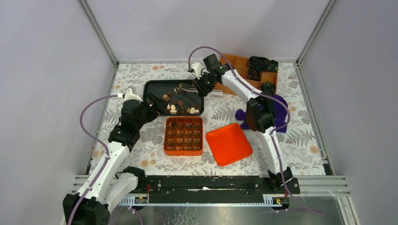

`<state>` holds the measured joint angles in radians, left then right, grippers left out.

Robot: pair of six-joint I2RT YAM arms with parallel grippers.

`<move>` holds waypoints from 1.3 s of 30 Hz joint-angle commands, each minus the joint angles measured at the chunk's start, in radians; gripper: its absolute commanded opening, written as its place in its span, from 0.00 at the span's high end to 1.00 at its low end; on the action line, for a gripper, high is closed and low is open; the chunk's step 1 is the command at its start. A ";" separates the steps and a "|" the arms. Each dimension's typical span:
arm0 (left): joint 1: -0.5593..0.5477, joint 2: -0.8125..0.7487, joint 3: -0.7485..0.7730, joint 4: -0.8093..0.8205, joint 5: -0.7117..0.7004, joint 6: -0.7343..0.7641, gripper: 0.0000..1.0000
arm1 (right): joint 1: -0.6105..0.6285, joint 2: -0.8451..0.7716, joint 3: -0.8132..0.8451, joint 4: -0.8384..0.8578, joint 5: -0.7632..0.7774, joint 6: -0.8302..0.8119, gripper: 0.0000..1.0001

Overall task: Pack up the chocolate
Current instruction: Pick up the fake chocolate from the plate.

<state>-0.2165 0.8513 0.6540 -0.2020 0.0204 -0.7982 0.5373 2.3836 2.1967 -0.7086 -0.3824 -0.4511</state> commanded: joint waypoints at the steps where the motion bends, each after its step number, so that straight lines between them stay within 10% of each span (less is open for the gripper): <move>1: 0.011 0.000 0.003 0.040 0.000 0.004 0.01 | 0.018 0.016 0.074 0.043 0.004 0.030 0.53; 25: 0.023 0.011 0.021 0.025 -0.005 0.017 0.01 | 0.047 0.098 0.142 0.075 0.062 0.032 0.54; 39: 0.032 0.025 0.050 -0.010 -0.002 0.059 0.01 | 0.030 -0.024 0.028 0.114 0.035 0.035 0.81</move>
<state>-0.1940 0.8734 0.6621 -0.2111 0.0196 -0.7753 0.5758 2.4859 2.2448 -0.6346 -0.3077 -0.4294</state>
